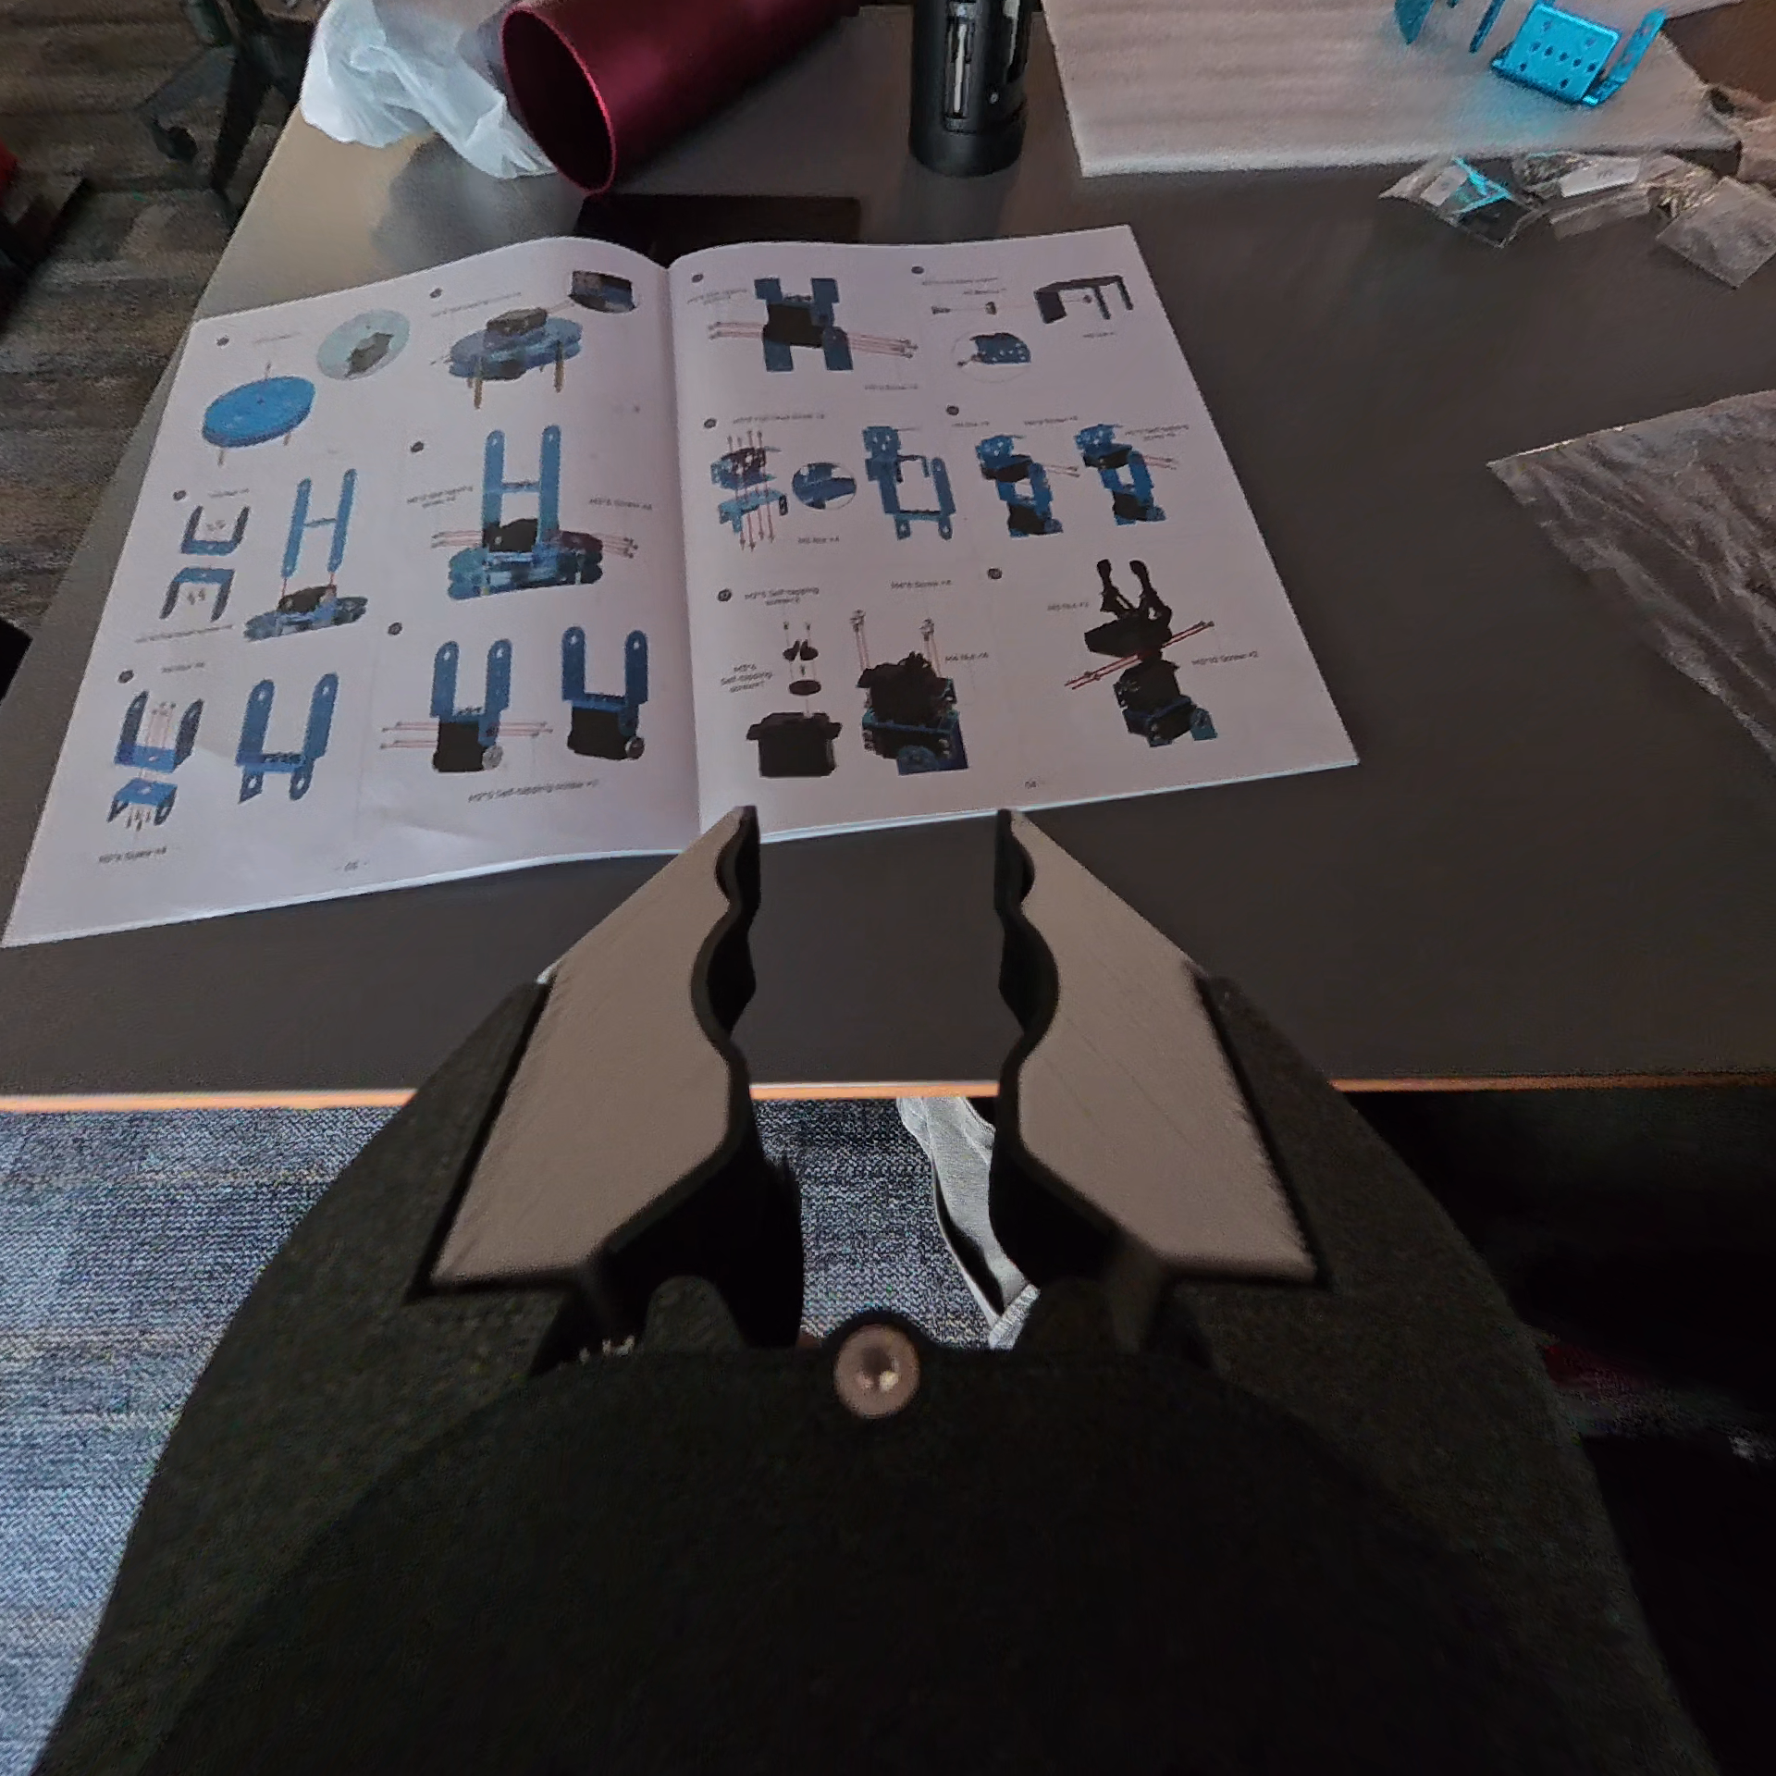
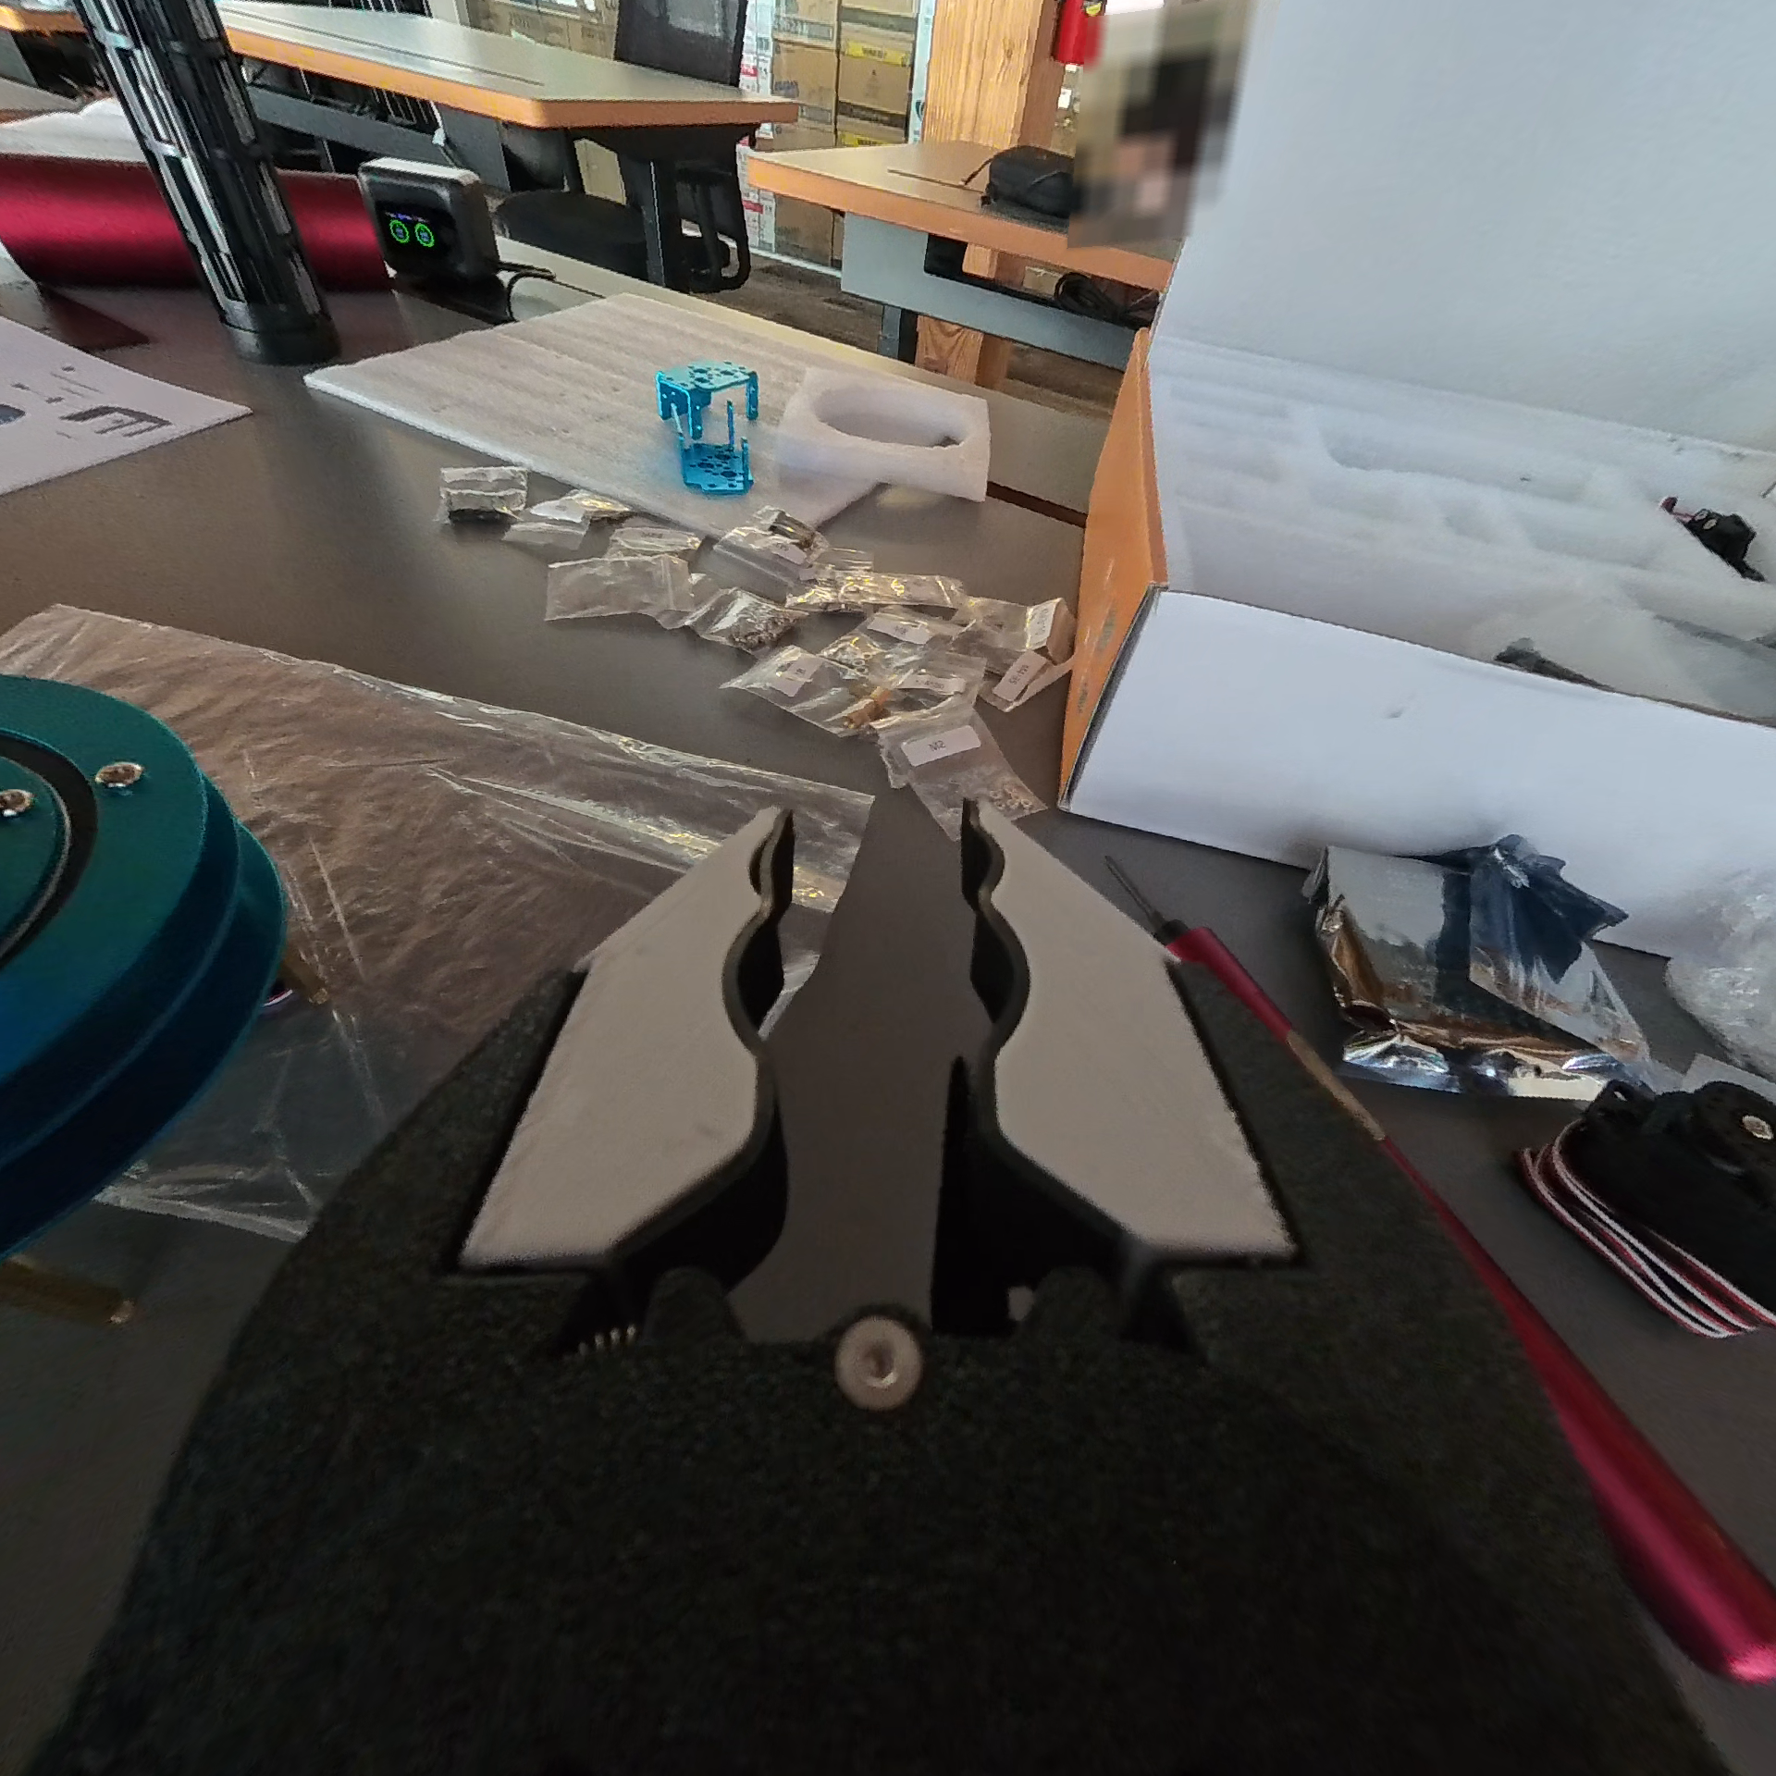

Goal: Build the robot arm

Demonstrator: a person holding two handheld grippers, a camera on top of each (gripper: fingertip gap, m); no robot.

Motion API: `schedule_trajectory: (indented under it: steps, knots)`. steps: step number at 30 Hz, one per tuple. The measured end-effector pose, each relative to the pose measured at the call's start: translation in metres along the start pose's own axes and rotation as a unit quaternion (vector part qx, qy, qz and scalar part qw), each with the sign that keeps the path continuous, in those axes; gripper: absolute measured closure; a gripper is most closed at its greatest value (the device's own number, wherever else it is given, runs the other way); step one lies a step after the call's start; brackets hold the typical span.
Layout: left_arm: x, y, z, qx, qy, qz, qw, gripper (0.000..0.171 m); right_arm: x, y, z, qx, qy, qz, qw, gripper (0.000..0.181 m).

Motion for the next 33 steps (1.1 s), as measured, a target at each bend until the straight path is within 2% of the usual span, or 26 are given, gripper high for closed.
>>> schedule_trajectory:
  steps: [5, 11, 18, 22, 33]
  knots:
    - [-0.01, -0.018, 0.006, 0.014, -0.007, -0.007, 1.0, 0.124, 0.0, -0.003, -0.003, 0.01, -0.005, 0.007, 1.0, 0.147]
    - [-0.024, -0.036, 0.026, 0.015, -0.01, -0.032, 0.999, 0.126, -0.004, -0.005, -0.005, 0.01, -0.032, 0.017, 0.999, 0.147]
    - [-0.03, -0.077, 0.04, 0.035, 0.016, -0.036, 0.999, 0.127, -0.007, -0.007, -0.008, 0.015, -0.059, 0.031, 0.998, 0.146]
    - [-0.034, -0.096, 0.049, 0.04, 0.005, -0.037, 0.998, 0.127, -0.008, -0.007, -0.008, 0.013, -0.065, 0.032, 0.997, 0.146]
    - [-0.046, -0.12, 0.052, 0.058, -0.027, -0.054, 0.996, 0.127, -0.008, -0.008, -0.009, 0.02, -0.062, 0.029, 0.997, 0.146]
Point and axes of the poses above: each gripper's, where its closed fingertips meet, y back along the fingers, z out of its top, x = y × z across the jaws, the point moved 1 cm from there along y, back along the fingers, and after that the axes turned 5 degrees about y, right-handed, at the moved point
